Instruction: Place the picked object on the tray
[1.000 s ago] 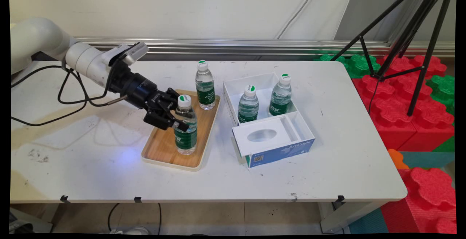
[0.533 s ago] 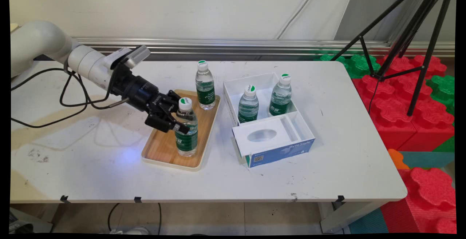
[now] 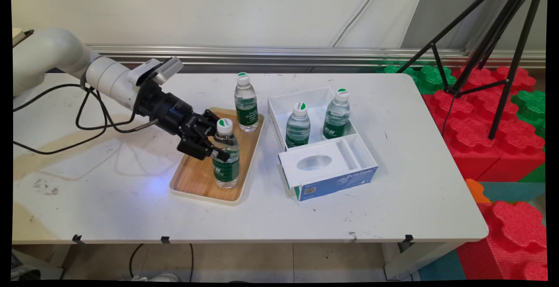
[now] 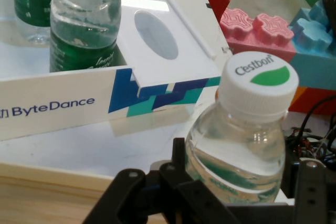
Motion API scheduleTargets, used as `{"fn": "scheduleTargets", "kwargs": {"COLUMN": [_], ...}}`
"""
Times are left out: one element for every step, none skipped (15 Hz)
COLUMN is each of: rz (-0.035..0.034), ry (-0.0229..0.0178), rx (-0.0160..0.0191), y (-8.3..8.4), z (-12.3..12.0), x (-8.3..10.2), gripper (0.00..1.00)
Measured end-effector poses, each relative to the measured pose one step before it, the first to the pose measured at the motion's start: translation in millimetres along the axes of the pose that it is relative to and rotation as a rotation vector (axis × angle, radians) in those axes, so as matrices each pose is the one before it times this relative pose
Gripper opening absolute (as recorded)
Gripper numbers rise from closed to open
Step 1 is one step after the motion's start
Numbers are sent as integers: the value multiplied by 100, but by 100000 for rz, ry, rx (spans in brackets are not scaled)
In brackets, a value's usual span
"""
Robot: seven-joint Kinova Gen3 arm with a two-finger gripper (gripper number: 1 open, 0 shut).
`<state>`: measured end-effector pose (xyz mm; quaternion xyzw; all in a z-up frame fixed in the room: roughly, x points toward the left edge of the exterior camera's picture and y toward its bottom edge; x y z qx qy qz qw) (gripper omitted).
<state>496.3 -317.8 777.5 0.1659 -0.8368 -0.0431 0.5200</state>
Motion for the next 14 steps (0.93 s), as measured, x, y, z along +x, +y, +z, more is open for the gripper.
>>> {"fn": "scheduleTargets", "kwargs": {"rz": [136, 44, 122, 108, 69, 53, 113, 122, 187, 229, 131, 278, 139, 251], "ry": [-26, -7, -41, -34, -37, -39, -27, -32, 35, 34, 31, 32, -1, 33], "rx": [68, 36, 100, 24, 34, -10, 11, -64, -126, -64, -43, -27, -24, -40], "y": [-89, -57, -88, -87, -68, -55, -33, -34, -20, -28, -15, -21, -20, -27], "z": [39, 16, 18, 30, 21, 23, 8, 19, 10, 4, -1, -8, 1, 5], "x": [-81, -54, -99, -59, -82, -60, -69, -63, -50, -34, -22, -33, -26, -25], "gripper": [0, 0, 0, 0, 0, 0, 0, 0, 0, 0, 0, 100, 100, 100]}}
